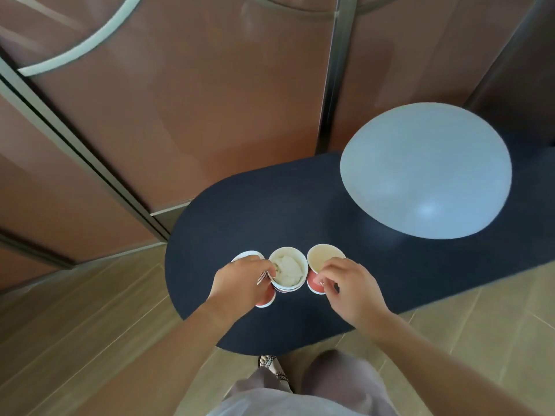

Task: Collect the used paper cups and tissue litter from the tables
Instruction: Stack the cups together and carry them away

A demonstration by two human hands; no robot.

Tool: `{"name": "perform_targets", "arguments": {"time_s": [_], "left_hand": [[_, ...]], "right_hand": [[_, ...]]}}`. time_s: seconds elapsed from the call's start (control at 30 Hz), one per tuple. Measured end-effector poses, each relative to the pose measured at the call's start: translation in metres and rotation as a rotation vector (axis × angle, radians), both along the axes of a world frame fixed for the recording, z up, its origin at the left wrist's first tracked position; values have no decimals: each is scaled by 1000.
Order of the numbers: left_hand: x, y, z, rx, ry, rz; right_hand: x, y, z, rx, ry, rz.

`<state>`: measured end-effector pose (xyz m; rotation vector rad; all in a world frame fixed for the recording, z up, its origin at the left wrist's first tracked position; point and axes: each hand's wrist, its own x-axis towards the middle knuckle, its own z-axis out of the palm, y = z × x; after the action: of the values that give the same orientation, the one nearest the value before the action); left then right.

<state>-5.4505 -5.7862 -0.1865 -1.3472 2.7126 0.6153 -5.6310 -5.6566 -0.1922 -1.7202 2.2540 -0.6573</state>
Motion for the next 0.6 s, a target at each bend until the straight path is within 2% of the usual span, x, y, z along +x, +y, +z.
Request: {"name": "perform_targets", "arguments": {"time_s": [0.37,0.6], "left_hand": [[-26,-81,-38,60,-109,140],[-44,-116,-67,52,-142,235]], "right_hand": [[-55,-118,-56,192,58,268],[-61,-156,-90,251,33,230]]}}
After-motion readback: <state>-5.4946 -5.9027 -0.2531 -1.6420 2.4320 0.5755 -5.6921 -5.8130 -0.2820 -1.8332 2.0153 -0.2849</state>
